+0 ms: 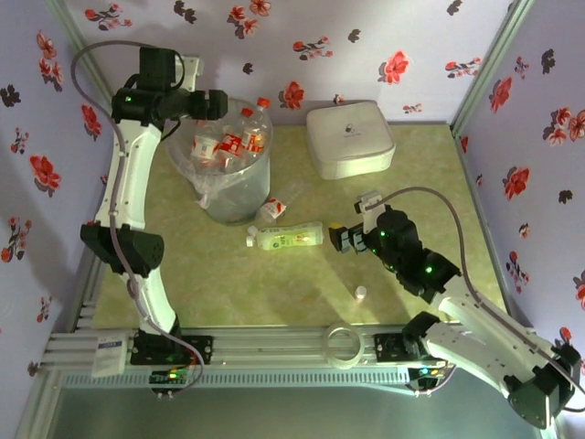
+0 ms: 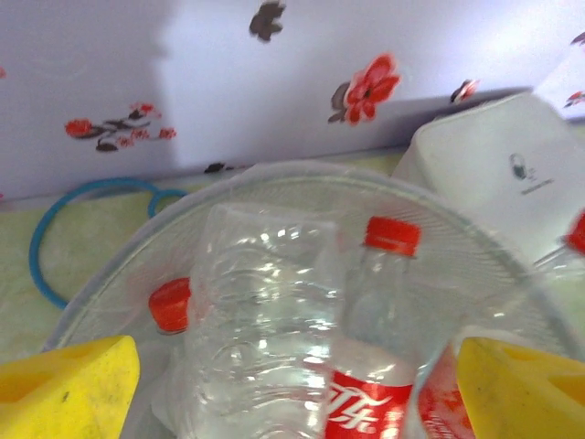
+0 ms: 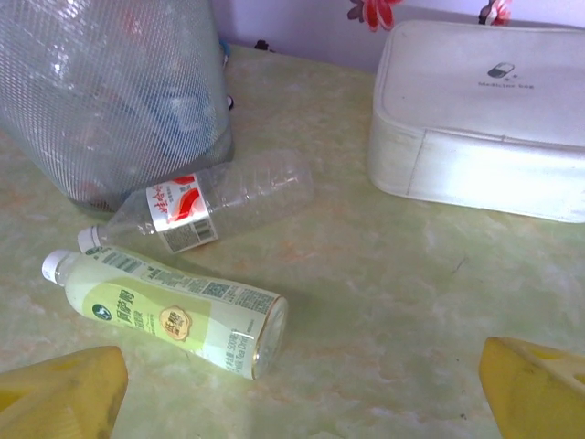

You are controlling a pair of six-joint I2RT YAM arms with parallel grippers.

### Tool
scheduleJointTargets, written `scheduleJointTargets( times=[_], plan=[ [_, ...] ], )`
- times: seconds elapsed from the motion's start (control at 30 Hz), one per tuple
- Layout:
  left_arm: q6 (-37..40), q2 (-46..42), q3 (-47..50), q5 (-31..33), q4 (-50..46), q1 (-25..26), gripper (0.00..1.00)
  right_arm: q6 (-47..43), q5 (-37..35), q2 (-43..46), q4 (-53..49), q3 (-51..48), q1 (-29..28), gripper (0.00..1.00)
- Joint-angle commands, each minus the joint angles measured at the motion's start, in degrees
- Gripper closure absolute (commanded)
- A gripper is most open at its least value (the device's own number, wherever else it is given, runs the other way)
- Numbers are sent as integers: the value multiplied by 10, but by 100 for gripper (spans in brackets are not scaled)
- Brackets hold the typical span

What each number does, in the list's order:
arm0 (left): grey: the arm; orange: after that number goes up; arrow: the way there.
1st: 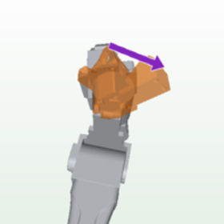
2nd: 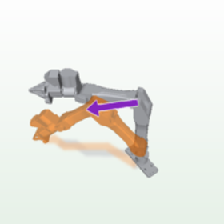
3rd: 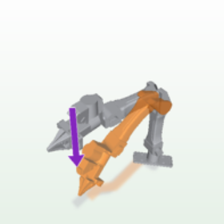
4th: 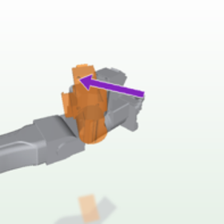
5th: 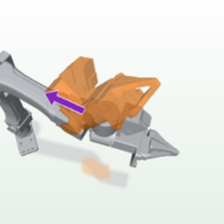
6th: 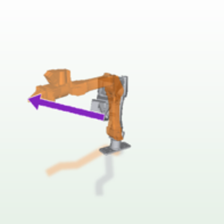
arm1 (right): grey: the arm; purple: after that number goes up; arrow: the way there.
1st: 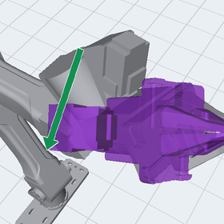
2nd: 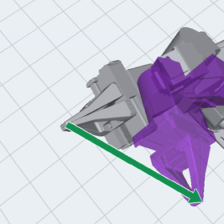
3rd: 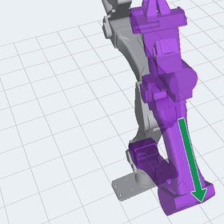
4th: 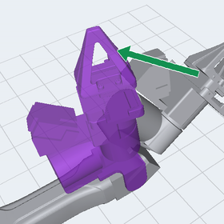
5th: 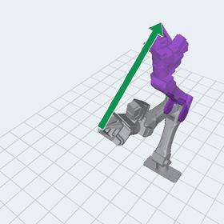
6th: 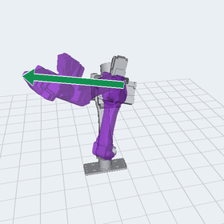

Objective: Put the plastic bottles in the bin

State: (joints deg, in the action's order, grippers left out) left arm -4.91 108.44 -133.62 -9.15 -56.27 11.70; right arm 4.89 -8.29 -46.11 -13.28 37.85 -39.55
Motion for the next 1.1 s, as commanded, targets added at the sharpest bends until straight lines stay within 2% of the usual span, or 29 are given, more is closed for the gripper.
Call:
scheduleJointTargets(
  times=[0.0, 0.13, 0.27, 0.37, 0.57, 0.7, 0.77, 1.07],
  plan=[
    [-8, -36, 21, -14, 52, 42, 15, -1, 13, -13, 22, 15, 0, 1],
    [0, -22, 18, -12, 67, 79, 22, 9, 23, -24, 21, 19, 0, 1],
    [-11, 7, 23, 7, 79, 80, 33, 16, 31, -15, 17, 16, -1, 1],
    [-19, 21, 51, -5, 107, 80, 37, 22, 32, -5, 20, 8, -1, 1],
    [-41, 37, 107, -19, 113, 69, 38, 24, 31, -7, 17, 3, -1, 1],
    [-84, -15, 217, -21, 185, 39, 40, 24, 32, -7, 22, -4, -1, 1],
    [-99, -32, 241, -29, 209, 29, 41, 25, 33, -10, 28, -7, -1, 1],
    [-119, -53, 192, -123, 224, 29, 32, 28, 40, -34, 48, -1, -1, 1]
  ],
)
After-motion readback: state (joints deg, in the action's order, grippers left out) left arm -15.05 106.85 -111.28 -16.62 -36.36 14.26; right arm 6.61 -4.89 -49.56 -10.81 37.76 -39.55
